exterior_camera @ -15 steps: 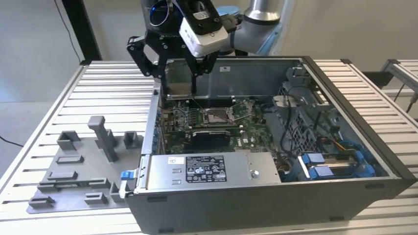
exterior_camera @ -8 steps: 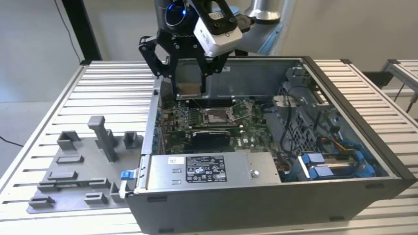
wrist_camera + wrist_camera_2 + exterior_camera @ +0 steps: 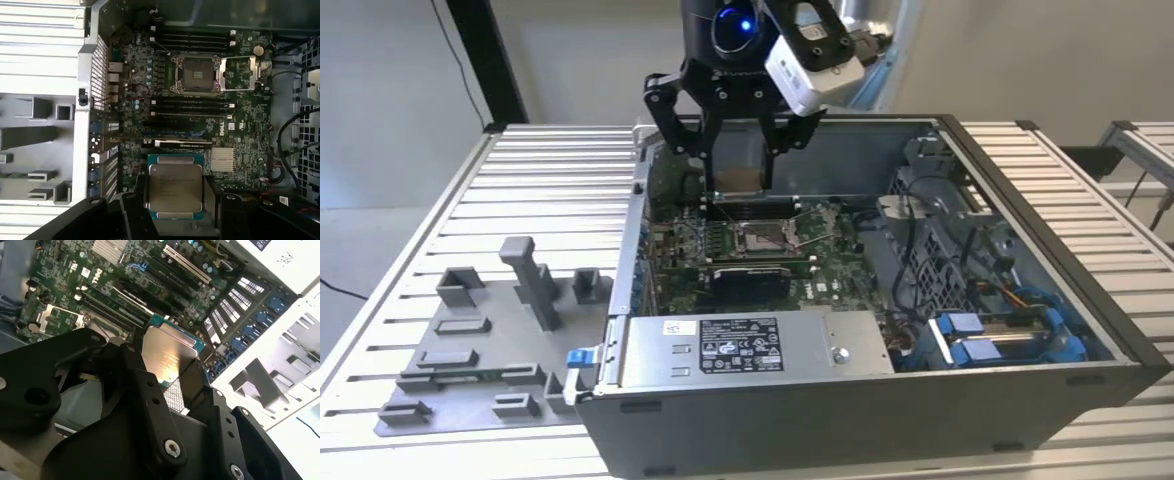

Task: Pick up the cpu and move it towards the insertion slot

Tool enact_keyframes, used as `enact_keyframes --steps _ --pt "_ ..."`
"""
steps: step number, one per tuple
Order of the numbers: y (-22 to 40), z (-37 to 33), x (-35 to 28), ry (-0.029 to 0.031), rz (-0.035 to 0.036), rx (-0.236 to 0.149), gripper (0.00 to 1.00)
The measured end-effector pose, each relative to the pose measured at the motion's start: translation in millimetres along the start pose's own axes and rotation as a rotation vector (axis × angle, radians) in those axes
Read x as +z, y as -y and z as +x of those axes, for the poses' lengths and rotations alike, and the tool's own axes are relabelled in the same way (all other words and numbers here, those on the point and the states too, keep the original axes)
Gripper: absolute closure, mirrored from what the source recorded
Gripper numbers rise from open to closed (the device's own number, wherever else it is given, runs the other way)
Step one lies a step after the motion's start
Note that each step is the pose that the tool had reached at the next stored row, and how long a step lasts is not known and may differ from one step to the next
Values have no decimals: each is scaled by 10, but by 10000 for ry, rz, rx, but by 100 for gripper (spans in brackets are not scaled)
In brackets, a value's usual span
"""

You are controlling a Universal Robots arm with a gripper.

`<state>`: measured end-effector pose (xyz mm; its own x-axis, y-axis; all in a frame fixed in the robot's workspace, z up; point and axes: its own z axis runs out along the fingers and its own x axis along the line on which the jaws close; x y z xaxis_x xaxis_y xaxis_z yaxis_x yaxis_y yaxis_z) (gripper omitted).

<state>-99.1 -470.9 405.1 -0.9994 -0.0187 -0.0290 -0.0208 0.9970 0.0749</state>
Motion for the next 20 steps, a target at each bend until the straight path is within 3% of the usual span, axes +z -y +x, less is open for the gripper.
enact_keyframes --steps 11,20 --pt "8 -377 10 0 0 1 100" --pt "12 -578 16 -1 0 1 100"
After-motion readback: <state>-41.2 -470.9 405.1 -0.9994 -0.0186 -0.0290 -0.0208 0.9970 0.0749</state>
